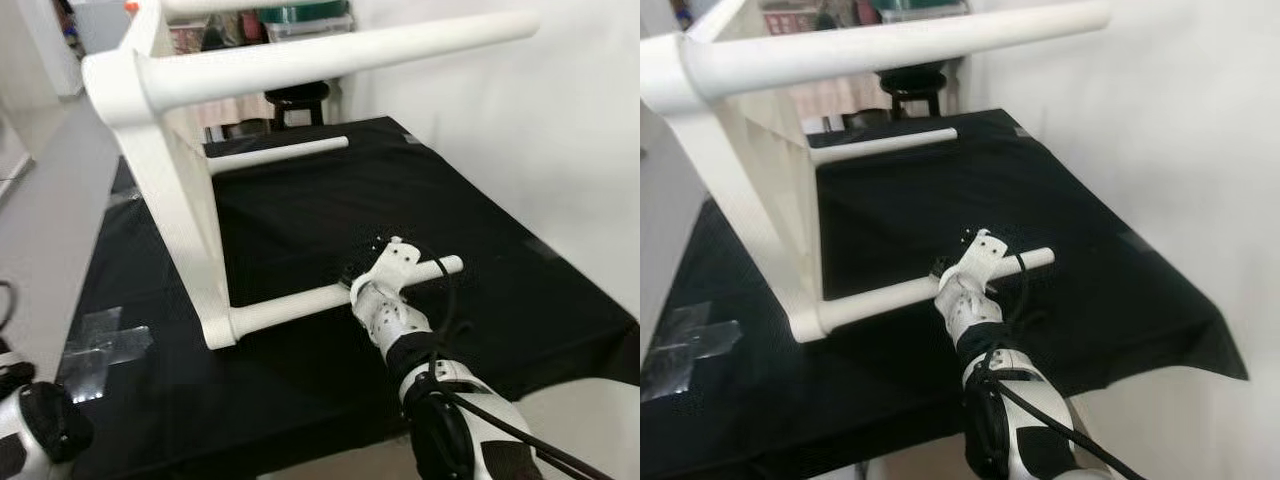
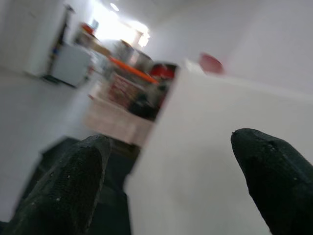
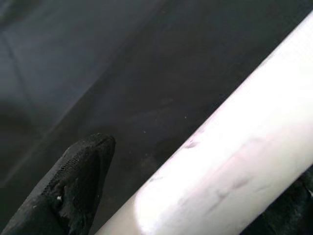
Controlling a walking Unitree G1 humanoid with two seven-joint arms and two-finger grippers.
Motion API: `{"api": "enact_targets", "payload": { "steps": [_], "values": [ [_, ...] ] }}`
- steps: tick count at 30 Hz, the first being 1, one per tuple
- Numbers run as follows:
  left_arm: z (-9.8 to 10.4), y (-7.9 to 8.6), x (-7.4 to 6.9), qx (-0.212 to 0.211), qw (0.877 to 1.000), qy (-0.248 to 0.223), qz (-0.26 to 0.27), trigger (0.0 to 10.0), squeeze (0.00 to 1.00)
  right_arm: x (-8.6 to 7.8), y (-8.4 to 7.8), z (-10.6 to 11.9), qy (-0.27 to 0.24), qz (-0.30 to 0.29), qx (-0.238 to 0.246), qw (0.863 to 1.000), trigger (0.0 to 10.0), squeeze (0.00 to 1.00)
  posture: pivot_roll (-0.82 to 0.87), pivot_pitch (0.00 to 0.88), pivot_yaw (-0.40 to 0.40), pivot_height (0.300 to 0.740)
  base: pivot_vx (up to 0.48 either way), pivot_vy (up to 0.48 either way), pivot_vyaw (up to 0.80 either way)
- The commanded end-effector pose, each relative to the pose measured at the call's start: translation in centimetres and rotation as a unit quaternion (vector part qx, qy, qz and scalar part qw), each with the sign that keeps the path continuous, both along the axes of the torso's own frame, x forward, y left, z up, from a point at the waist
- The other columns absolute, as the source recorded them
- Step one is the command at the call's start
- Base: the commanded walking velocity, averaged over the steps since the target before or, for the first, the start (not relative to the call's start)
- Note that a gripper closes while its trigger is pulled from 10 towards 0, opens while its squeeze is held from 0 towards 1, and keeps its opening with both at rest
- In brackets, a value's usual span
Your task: Building children table
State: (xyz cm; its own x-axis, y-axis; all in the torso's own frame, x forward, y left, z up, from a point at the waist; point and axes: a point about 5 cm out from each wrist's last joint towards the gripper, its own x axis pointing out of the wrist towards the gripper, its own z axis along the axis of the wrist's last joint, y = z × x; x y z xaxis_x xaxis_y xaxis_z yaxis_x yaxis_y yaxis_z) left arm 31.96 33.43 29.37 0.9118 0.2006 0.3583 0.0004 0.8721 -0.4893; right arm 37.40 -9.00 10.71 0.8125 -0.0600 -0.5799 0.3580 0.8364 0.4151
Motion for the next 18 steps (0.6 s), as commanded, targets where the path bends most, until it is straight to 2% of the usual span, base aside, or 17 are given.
{"api": "enact_targets", "payload": {
  "steps": [1, 2, 3, 4, 5, 6, 7, 8, 9, 10, 12, 13, 14, 15, 16, 17, 18],
  "values": [
    [0.4, -0.5, 0.2, 0.009, 1.000, -0.007, -0.016, 10.0, 0.00, -1.5, -1.3, -3.0, 0.063, -0.004, 0.032, 0.997, 10.0, 1.00, -0.03, 0.058, 0.053, 0.740, 0.000, 0.000, 0.00],
    [0.4, -0.5, 0.2, 0.009, 1.000, -0.007, -0.016, 10.0, 0.00, -1.5, -1.3, -3.0, 0.063, -0.004, 0.032, 0.997, 10.0, 1.00, -0.03, 0.058, 0.053, 0.740, 0.000, 0.000, 0.00],
    [0.5, -0.9, 0.4, 0.012, 0.999, -0.012, -0.028, 10.0, 0.00, -2.0, -1.8, -2.7, 0.049, 0.002, 0.072, 0.996, 10.0, 1.00, -0.07, 0.067, 0.053, 0.740, 0.000, 0.000, 0.00],
    [0.7, -1.3, 0.7, 0.010, 0.999, -0.018, -0.041, 10.0, 0.00, -4.0, -3.3, -2.5, 0.037, 0.000, 0.138, 0.990, 10.0, 0.35, -0.09, 0.073, 0.065, 0.740, 0.000, 0.000, 0.00],
    [0.7, -1.3, 0.7, 0.010, 0.999, -0.018, -0.041, 10.0, 0.00, -4.0, -3.3, -2.5, 0.037, 0.000, 0.138, 0.990, 10.0, 0.35, -0.09, 0.073, 0.065, 0.740, 0.000, 0.000, 0.00],
    [0.8, -1.5, 0.9, 0.008, 0.999, -0.022, -0.049, 10.0, 0.00, -5.9, -4.2, -1.9, 0.024, 0.010, 0.172, 0.985, 10.0, 0.35, -0.10, 0.074, 0.067, 0.740, 0.000, 0.000, 0.00],
    [0.8, -1.5, 0.9, 0.008, 0.999, -0.022, -0.049, 10.0, 0.00, -5.9, -4.2, -1.9, 0.024, 0.010, 0.172, 0.985, 10.0, 0.35, -0.10, 0.074, 0.067, 0.740, 0.000, 0.000, 0.00],
    [1.0, -1.8, 1.1, 0.008, 0.998, -0.027, -0.059, 10.0, 0.00, -8.2, -4.8, -0.9, 0.000, 0.027, 0.218, 0.976, 10.0, 0.00, -0.10, 0.076, 0.070, 0.740, 0.000, 0.000, 0.00],
    [1.0, -1.8, 1.1, 0.008, 0.998, -0.027, -0.059, 10.0, 0.00, -8.2, -4.8, -0.9, 0.000, 0.027, 0.218, 0.976, 10.0, 0.00, -0.10, 0.076, 0.070, 0.740, 0.000, 0.000, 0.00],
    [1.2, -2.1, 1.2, 0.012, 0.997, -0.033, -0.069, 10.0, 0.00, -10.3, -5.0, 0.4, -0.028, 0.065, 0.263, 0.962, 10.0, 0.00, -0.10, 0.075, 0.073, 0.740, 0.000, 0.000, 0.00],
    [1.2, -2.1, 1.2, 0.012, 0.997, -0.033, -0.069, 10.0, 0.00, -10.3, -5.0, 0.4, -0.028, 0.065, 0.263, 0.962, 10.0, 0.00, -0.10, 0.075, 0.073, 0.740, 0.000, 0.000, 0.00],
    [1.6, -2.4, 1.3, 0.013, 0.996, -0.043, -0.082, 10.0, 0.00, -12.2, -5.4, 1.7, -0.061, 0.121, 0.303, 0.943, 10.0, 0.00, -0.11, 0.071, 0.073, 0.740, 0.000, 0.000, 0.00],
    [1.6, -2.4, 1.3, 0.013, 0.996, -0.043, -0.082, 10.0, 0.00, -12.2, -5.4, 1.7, -0.061, 0.121, 0.303, 0.943, 10.0, 0.00, -0.11, 0.071, 0.073, 0.740, 0.000, 0.000, 0.00],
    [2.1, -2.8, 1.2, 0.015, 0.994, -0.055, -0.096, 10.0, 0.00, -14.4, -5.9, 2.7, -0.082, 0.210, 0.316, 0.922, 10.0, 0.00, -0.12, 0.070, 0.074, 0.740, 0.000, 0.000, 0.00],
    [2.4, -3.2, 1.1, 0.018, 0.992, -0.065, -0.107, 10.0, 0.00, -15.7, -6.3, 3.1, -0.090, 0.293, 0.304, 0.902, 10.0, 0.00, -0.13, 0.060, 0.078, 0.740, 0.000, 0.000, 0.00],
    [2.4, -3.2, 1.1, 0.018, 0.992, -0.065, -0.107, 10.0, 0.00, -15.7, -6.3, 3.1, -0.090, 0.293, 0.304, 0.902, 10.0, 0.00, -0.13, 0.060, 0.078, 0.740, 0.000, 0.000, 0.00],
    [2.5, -3.5, 1.0, 0.019, 0.991, -0.072, -0.114, 10.0, 0.00, -16.2, -6.8, 3.2, -0.085, 0.343, 0.295, 0.888, 10.0, 0.00, -0.13, 0.057, 0.079, 0.740, 0.000, 0.000, 0.00]
  ]
}}
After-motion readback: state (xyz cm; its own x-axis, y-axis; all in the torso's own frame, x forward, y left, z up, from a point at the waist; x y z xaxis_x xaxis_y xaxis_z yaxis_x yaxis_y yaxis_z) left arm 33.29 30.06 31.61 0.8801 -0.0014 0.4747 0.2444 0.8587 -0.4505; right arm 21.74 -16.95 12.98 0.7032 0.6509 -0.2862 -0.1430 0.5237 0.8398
